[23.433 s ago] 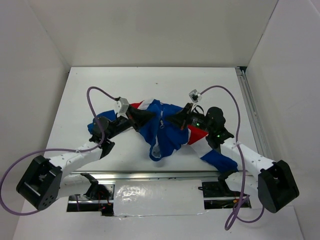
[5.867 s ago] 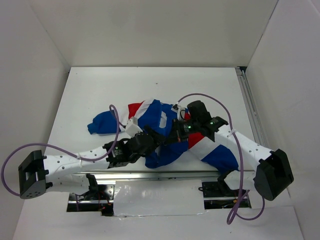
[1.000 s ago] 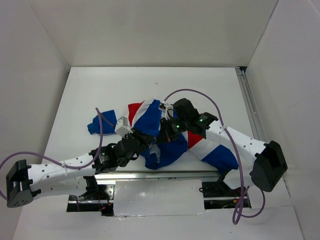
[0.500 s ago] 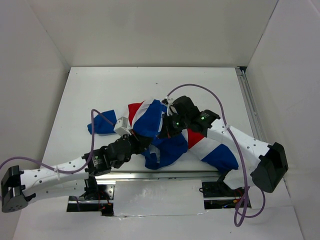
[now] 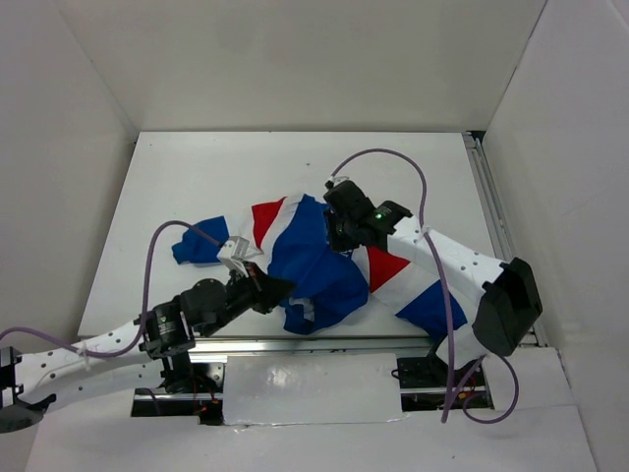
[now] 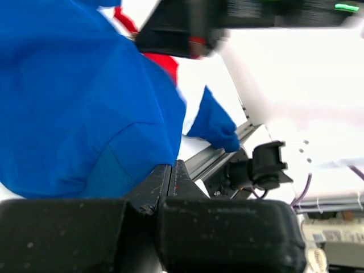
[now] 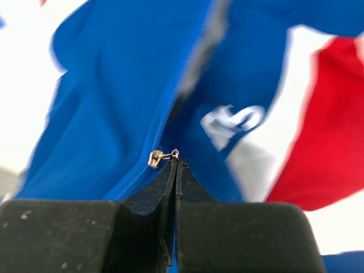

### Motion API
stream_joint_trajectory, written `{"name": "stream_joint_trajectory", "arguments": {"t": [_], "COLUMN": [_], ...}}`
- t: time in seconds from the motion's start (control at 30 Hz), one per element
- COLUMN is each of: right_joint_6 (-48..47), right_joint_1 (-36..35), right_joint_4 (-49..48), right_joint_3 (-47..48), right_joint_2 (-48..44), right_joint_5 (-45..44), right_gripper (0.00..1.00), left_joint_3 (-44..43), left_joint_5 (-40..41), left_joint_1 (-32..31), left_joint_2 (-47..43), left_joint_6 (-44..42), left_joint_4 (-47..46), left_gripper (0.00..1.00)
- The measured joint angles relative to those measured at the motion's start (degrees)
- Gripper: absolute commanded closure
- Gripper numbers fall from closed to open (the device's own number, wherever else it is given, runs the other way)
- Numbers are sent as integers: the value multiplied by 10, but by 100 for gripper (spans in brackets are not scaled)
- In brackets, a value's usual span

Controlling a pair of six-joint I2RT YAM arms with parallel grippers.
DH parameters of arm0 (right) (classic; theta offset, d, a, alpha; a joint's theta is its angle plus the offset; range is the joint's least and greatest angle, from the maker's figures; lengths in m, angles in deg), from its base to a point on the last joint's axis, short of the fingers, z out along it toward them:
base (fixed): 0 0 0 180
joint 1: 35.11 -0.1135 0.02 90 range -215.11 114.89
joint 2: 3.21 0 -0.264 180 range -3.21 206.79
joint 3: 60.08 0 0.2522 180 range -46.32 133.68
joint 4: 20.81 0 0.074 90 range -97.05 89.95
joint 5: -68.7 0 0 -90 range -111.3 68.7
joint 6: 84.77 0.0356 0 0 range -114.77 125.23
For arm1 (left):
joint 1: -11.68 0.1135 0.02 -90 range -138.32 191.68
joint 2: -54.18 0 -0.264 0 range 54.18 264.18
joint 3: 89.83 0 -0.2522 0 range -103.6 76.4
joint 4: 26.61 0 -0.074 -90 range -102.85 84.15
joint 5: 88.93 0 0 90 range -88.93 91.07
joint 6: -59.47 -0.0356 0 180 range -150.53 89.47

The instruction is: Zip up the jacket

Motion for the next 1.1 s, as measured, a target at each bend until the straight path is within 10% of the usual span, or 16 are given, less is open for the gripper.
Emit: {"name": "stream_joint_trajectory", "arguments": {"t": [0.57, 1.1], "right_joint_6": [-43, -78], "right_joint_1": [197, 270], "right_joint_4": [-7, 73], "right_joint_3": [245, 343], "right_joint_2": [175, 217], "right_joint_5": [-173, -19], "right_gripper": [100, 100], "left_joint_3": [-34, -48], "left_joint_5": [76, 175], "left_joint_1": [0, 2], "left_joint_2": [-90, -84], "left_joint_6": [-22, 46], "left_joint_4": [100, 140], "left_gripper": [100, 100]}}
